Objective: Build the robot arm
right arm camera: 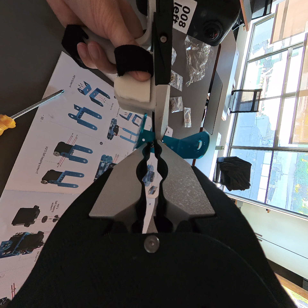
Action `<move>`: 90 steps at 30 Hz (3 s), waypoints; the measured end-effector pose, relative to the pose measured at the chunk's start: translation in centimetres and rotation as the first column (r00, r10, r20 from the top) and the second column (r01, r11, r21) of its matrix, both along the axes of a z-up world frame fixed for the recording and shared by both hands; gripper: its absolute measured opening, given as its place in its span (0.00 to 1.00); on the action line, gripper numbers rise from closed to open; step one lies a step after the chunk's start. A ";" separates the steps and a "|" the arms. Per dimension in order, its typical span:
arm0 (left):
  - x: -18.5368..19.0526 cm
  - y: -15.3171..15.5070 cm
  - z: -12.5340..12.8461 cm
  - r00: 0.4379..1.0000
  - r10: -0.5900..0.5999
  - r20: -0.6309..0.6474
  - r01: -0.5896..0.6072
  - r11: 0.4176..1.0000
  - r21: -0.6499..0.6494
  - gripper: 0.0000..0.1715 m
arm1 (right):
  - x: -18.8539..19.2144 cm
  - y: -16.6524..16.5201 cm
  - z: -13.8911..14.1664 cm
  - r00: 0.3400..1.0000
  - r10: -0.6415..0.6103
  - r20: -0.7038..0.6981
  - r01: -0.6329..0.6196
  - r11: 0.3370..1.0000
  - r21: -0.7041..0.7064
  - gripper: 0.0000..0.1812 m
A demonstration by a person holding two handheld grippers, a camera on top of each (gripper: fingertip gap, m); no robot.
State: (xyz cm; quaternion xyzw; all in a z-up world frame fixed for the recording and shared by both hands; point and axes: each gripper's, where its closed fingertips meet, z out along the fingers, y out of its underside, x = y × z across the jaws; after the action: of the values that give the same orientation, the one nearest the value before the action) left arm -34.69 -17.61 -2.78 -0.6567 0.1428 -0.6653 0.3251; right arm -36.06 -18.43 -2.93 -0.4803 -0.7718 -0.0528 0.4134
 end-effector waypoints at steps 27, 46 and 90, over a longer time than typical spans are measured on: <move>-1.0 1.8 -3.6 0.998 0.047 -0.029 -0.053 0.975 -0.215 0.01 | 1.8 2.3 -0.3 0.983 -0.036 -0.180 -0.011 0.968 -0.251 0.01; -4.4 4.4 -2.2 0.988 0.151 -0.025 -0.153 0.975 -0.162 0.01 | -1.3 -10.5 -11.7 0.968 0.165 -0.189 -0.251 0.571 -0.782 0.08; -6.4 4.7 1.0 0.977 0.211 -0.011 -0.211 0.977 0.015 0.01 | 1.9 0.7 -12.5 0.980 0.185 0.079 -0.191 0.979 0.070 0.01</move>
State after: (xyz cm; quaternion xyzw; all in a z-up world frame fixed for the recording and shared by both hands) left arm -41.06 -12.90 -1.76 -0.6701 0.0789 -0.6220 0.3974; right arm -34.18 -17.69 -15.44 -0.3866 -0.8255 -0.0606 0.4067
